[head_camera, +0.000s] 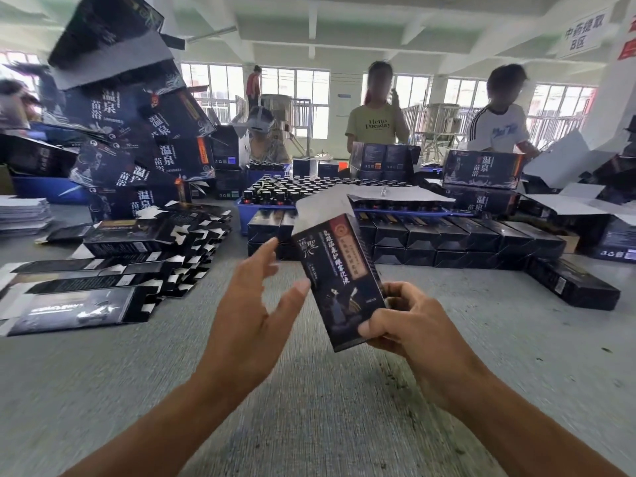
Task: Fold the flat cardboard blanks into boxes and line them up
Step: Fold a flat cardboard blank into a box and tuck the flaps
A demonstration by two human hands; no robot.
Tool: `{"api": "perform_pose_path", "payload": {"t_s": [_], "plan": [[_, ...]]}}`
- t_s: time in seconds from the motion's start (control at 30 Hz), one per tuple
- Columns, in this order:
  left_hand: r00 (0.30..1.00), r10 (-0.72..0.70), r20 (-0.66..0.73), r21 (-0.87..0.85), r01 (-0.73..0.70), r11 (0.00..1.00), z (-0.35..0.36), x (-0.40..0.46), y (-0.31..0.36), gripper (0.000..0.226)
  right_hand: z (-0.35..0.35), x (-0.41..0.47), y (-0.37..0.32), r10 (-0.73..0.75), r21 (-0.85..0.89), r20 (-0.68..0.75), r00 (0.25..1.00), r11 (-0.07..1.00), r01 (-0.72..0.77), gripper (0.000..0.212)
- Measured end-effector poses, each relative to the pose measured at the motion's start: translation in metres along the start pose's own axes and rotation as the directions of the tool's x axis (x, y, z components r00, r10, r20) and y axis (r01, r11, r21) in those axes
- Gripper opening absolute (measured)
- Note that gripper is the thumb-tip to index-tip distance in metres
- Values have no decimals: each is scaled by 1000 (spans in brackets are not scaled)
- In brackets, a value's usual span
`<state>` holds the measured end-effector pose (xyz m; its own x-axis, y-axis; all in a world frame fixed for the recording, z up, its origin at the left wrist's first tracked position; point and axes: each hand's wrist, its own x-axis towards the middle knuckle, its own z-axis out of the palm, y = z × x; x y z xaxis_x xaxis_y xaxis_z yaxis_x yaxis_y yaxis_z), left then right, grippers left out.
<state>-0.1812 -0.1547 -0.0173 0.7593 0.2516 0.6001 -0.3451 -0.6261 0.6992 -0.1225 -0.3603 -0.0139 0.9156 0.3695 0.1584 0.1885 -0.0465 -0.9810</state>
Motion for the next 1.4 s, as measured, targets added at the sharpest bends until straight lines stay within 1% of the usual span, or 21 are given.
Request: {"api": "perform_pose_path", "payload": {"t_s": [0.03, 0.07, 0.1, 0.2, 0.23, 0.3, 0.37, 0.43, 0.53, 0.57, 0.67, 0.7, 0.8, 0.87, 0.93, 1.0, 1.07, 1.13, 1.23, 1.3, 1.4], "plan": [[996, -87, 34, -123, 90, 988, -1, 2, -1, 77, 1, 0, 1, 9, -24, 20, 1000, 1000, -9, 58], [987, -140, 78, -222, 154, 963, -2, 4, -1, 79, 2, 0, 2, 15, -61, 43, 999, 998, -12, 58], [981, -156, 119, -286, 184, 940, -3, 5, -1, 77, 3, -1, 3, 16, -105, 68, 998, 994, -9, 58], [977, -120, 176, -369, 179, 912, -5, 6, -1, 63, 4, -2, 4, 7, -194, 118, 993, 981, 16, 55], [976, -116, 183, -387, 180, 904, -5, 6, -2, 62, 4, -3, 4, -10, -188, 122, 993, 982, 33, 52], [971, -115, 208, -417, 195, 888, -5, 6, -4, 68, 3, -4, 2, -73, -141, 92, 993, 986, 86, 49], [968, -99, 233, -426, 193, 884, -4, 5, -5, 74, 1, -3, -1, -155, -97, 7, 988, 983, 154, 53], [967, -83, 241, -401, 177, 899, -1, 2, -5, 71, 0, -3, -3, -221, -48, -55, 974, 975, 219, 50], [969, -74, 234, -371, 159, 915, 1, 0, -4, 70, 1, -3, -4, -262, -30, -62, 963, 965, 261, 33], [970, -70, 234, -365, 155, 918, 1, 0, -4, 73, 3, -4, -5, -277, -41, -55, 959, 961, 275, 32], [973, -27, 228, -354, 109, 929, -2, -1, -2, 77, 5, -4, -7, -343, -114, -24, 939, 934, 339, 51], [974, -5, 228, -353, 87, 932, -2, -2, -1, 77, 6, -6, -9, -360, -143, -13, 933, 924, 355, 54], [971, 54, 234, -297, 19, 955, -3, -2, 0, 70, 5, -9, -10, -385, -196, 37, 922, 902, 384, 54], [967, 58, 247, -281, 14, 960, -5, -2, -1, 63, 4, -10, -9, -385, -211, 61, 921, 897, 389, 52], [967, 48, 251, -310, 33, 950, -6, -2, 0, 52, 4, -11, -10, -390, -214, 76, 918, 893, 397, 49], [967, 53, 249, -374, 45, 926, -6, -2, 2, 35, 3, -12, -11, -392, -218, 79, 916, 890, 400, 43], [973, 70, 222, -430, 34, 902, -7, -2, 6, 26, 2, -12, -12, -392, -225, 68, 917, 890, 397, 37], [976, 90, 197, -467, 13, 884, -6, -3, 11, 22, 3, -13, -13, -400, -215, 49, 915, 891, 401, 31], [979, 110, 172, -502, -9, 865, -5, -4, 17, 18, 6, -13, -16, -440, -173, 2, 898, 884, 434, 31], [980, 116, 160, -494, -22, 869, -6, -4, 19, 18, 9, -14, -18, -472, -117, -26, 881, 877, 466, 29], [980, 126, 154, -467, -41, 883, -9, -3, 19, 18, 9, -15, -18, -469, -39, -54, 881, 883, 468, 21]]}}
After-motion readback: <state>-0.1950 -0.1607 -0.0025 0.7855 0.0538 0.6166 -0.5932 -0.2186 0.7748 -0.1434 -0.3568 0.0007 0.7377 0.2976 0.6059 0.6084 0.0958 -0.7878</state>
